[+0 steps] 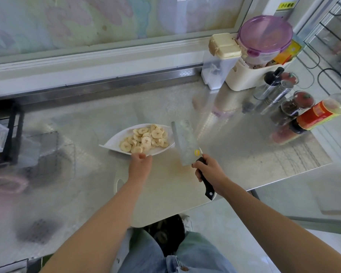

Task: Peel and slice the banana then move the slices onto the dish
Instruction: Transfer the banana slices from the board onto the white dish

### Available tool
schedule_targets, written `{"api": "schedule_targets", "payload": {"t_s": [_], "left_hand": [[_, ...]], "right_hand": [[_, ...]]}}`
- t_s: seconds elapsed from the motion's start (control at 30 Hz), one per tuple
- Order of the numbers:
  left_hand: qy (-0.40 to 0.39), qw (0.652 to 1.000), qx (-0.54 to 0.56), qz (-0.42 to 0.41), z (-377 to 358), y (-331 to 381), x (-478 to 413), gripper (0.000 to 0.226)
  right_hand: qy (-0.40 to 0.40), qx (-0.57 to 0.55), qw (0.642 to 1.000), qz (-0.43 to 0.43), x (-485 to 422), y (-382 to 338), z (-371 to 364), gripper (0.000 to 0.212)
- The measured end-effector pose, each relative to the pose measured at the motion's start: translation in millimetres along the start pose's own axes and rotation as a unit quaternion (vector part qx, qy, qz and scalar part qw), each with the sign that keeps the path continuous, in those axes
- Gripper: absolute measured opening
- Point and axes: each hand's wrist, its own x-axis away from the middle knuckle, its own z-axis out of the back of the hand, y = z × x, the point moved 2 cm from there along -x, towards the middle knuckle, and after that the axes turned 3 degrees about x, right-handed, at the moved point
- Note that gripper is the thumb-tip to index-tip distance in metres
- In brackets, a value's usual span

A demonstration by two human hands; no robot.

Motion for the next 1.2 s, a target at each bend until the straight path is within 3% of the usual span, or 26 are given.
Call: {"api": "schedule_targets", "payload": {"t_s": [0.1, 0.33, 0.53, 0.73, 0.93, 1.2], "left_hand": [[-0.019, 0.995, 0.091, 0.023, -0.9, -0.9, -5.5, 0.035], [-0.018, 0.994, 0.111, 0.007, -8.4, -9.9, -12.7, 0.032], [-0.005, 0.995, 0.101, -0.006, -13.5, -8.4, -18.4, 0.030], [0.042, 0.998, 0.035, -0.034, -23.7, -1.7, -15.2, 0.024], [0.040, 0.994, -0.097, -0.041, -32.1, -3.8, -6.9, 0.012], [0.046, 0.972, -0.217, -0.083, -14.3, -21.3, 8.6, 0.013]], "right_hand": [[-0.004, 0.023, 1.000, 0.003, -5.3, 2.0, -1.0, 0.013], [0.026, 0.079, 0.997, 0.007, -20.8, 12.1, 13.7, 0.012], [0.101, 0.131, 0.986, 0.011, -40.0, 20.4, 54.9, 0.007], [0.140, 0.189, 0.972, 0.005, -45.3, 30.2, 88.3, 0.019], [0.135, 0.264, 0.955, 0.021, -47.9, 38.0, 100.9, 0.058], [0.167, 0.376, 0.910, 0.052, -46.3, 47.7, 93.0, 0.055]]}}
